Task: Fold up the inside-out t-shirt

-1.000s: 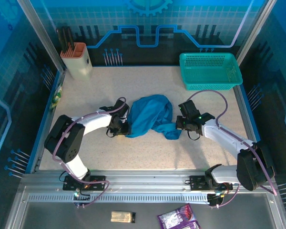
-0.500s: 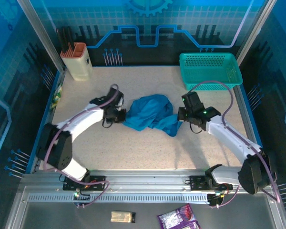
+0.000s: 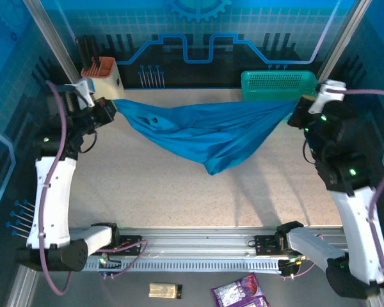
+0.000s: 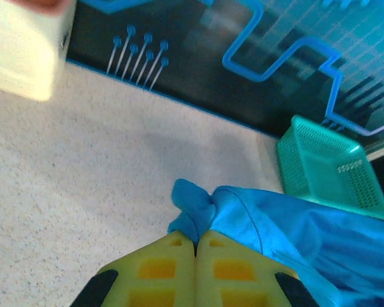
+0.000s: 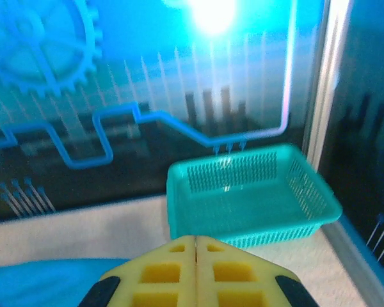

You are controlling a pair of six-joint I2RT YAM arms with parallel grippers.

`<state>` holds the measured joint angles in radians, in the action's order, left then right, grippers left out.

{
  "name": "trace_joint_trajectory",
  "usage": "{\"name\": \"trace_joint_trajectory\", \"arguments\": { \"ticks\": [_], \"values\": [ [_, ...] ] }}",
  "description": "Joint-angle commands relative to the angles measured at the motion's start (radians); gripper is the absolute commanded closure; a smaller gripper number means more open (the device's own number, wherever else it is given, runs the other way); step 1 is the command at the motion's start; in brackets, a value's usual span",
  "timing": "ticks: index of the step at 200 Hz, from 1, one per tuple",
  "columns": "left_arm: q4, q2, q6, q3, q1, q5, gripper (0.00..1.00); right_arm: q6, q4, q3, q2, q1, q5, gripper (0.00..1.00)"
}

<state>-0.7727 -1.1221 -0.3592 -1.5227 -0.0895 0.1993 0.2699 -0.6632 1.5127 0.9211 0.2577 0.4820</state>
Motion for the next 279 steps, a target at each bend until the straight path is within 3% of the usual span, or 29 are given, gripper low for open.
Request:
{"name": "trace_joint_trajectory", "arguments": {
  "ticks": [1, 29, 54, 97, 104, 120, 128, 154, 171, 228, 263, 279],
  "values": [
    [-0.036, 0.08, 0.02, -0.071, -0.023, -0.014, 1.0, -0.063, 0.034, 0.022, -0.088, -0.013, 0.087, 1.0],
    [-0.027, 0.087, 0.015, -0.08, -0.023, -0.022, 1.0, -0.097, 0.045, 0.026, -0.102, -0.013, 0.117, 1.0],
    [0.004, 0.028, 0.006, 0.02, -0.023, 0.028, 1.0, -0.126, 0.014, 0.016, -0.005, -0.016, 0.123, 1.0],
    [0.151, -0.111, -0.029, 0.319, -0.023, 0.08, 1.0, -0.068, -0.088, -0.095, 0.28, -0.097, -0.066, 1.0],
    [0.181, -0.127, -0.03, 0.369, -0.023, 0.067, 0.95, -0.038, -0.097, -0.124, 0.324, -0.118, -0.089, 1.0],
    [0.21, -0.172, -0.028, 0.441, -0.023, 0.027, 0.8, 0.033, -0.124, -0.18, 0.39, -0.143, -0.127, 0.74],
    [0.199, -0.191, -0.023, 0.451, -0.023, 0.019, 0.76, 0.052, -0.126, -0.204, 0.394, -0.146, -0.154, 0.66],
    [0.193, -0.188, -0.027, 0.48, -0.01, 0.038, 0.62, 0.104, -0.074, -0.319, 0.332, -0.141, -0.262, 0.6],
    [0.162, -0.191, -0.015, 0.473, 0.055, 0.008, 0.56, 0.135, -0.051, -0.391, 0.297, -0.131, -0.349, 0.58],
    [0.172, -0.309, -0.107, 0.487, 0.295, -0.095, 0.44, 0.235, -0.038, -0.558, 0.26, 0.044, -0.456, 0.57],
    [0.255, -0.413, -0.156, 0.494, 0.341, -0.086, 0.4, 0.326, 0.037, -0.67, 0.254, 0.199, -0.506, 0.55],
    [0.296, -0.46, -0.154, 0.482, 0.346, -0.097, 0.38, 0.385, 0.11, -0.729, 0.263, 0.26, -0.56, 0.48]
  ]
}}
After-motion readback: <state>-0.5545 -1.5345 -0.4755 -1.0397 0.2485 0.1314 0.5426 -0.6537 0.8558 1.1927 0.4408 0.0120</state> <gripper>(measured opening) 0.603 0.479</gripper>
